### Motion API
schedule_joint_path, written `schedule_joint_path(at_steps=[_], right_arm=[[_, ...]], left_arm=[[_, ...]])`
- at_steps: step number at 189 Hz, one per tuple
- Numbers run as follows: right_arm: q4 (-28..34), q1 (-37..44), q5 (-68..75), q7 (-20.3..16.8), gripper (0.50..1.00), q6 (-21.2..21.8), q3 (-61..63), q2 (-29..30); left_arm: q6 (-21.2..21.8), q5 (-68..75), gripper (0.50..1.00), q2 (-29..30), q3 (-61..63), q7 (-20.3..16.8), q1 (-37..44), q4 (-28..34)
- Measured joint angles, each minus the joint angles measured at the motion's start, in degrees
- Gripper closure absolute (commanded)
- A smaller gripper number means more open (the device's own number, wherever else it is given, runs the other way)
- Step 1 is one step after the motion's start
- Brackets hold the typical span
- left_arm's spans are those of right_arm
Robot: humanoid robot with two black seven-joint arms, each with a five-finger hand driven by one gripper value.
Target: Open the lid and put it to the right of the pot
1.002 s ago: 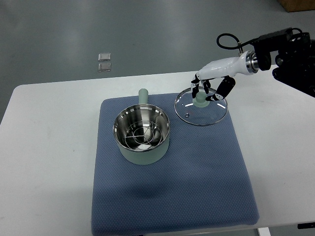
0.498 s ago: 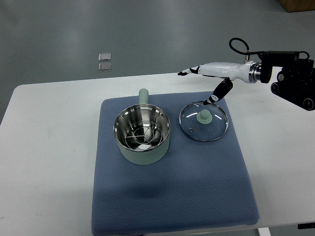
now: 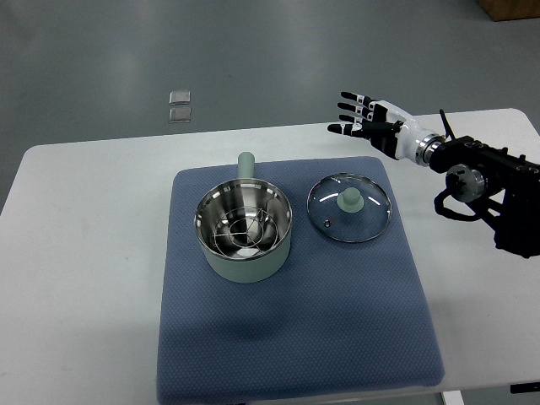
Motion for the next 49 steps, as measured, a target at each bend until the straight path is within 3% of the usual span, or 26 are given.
schedule_joint_path(at_steps=[49], right_arm=[[-0.14,-1.6,2.43,0.49,0.56,0.25,0.95,2.42]], left_arm=[[-0.1,0.0,0.5,0.0,0.0,0.07,0.02,-0.02]])
